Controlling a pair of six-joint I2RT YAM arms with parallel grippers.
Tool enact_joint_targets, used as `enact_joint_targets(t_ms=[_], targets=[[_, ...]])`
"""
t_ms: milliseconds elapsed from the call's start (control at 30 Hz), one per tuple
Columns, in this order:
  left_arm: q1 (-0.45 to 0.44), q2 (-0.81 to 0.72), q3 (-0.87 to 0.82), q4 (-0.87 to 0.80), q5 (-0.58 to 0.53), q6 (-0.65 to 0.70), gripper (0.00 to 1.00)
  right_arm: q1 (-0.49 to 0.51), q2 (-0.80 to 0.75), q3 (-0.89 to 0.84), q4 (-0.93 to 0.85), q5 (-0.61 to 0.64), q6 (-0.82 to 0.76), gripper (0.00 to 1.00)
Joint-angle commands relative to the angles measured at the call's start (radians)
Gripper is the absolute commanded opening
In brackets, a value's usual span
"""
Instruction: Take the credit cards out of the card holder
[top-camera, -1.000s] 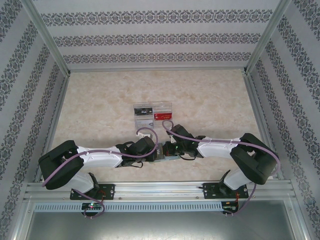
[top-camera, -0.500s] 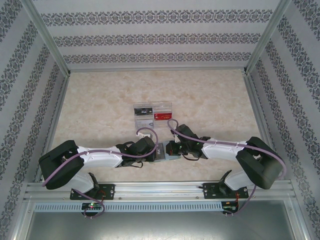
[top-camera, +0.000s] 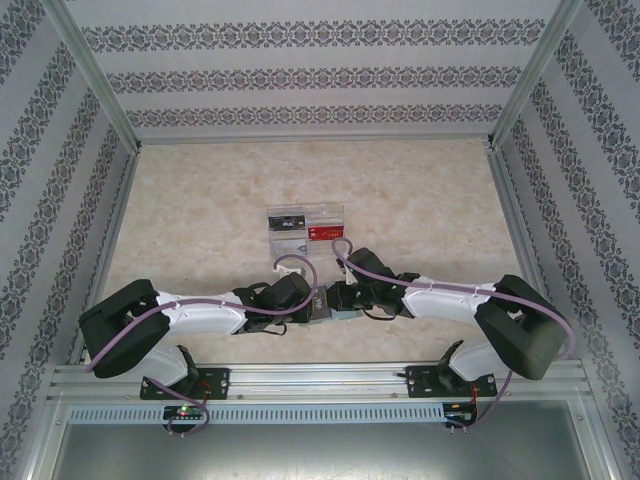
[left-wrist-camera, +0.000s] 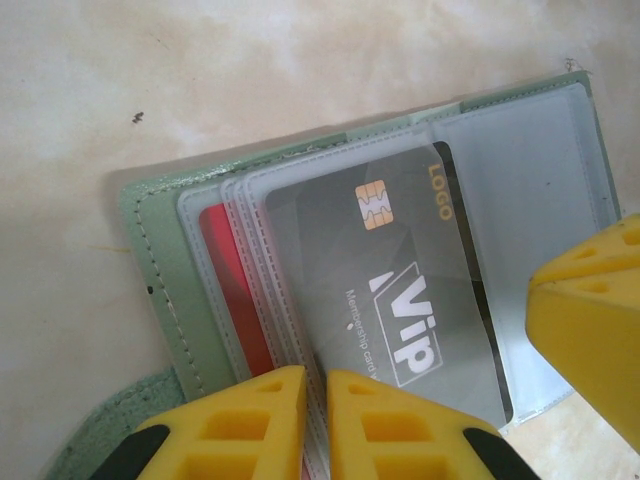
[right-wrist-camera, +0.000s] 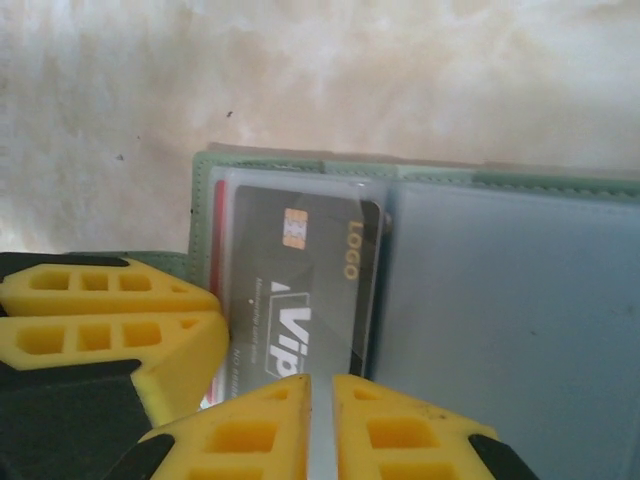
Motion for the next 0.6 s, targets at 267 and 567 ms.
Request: enact_joint_targets(t_ms=[267, 567], targets=[[0.013, 0.017, 0.011, -0.039, 0.008, -0.006, 0.15, 0.003, 0.049, 0.022, -0.007, 0.019, -0.016, 0.17], [0.013, 0.02, 0.01, -0.037, 0.011, -0.008, 0.15, -0.004, 0.072, 0.012, -0.004, 0.02, -0.015, 0.2]])
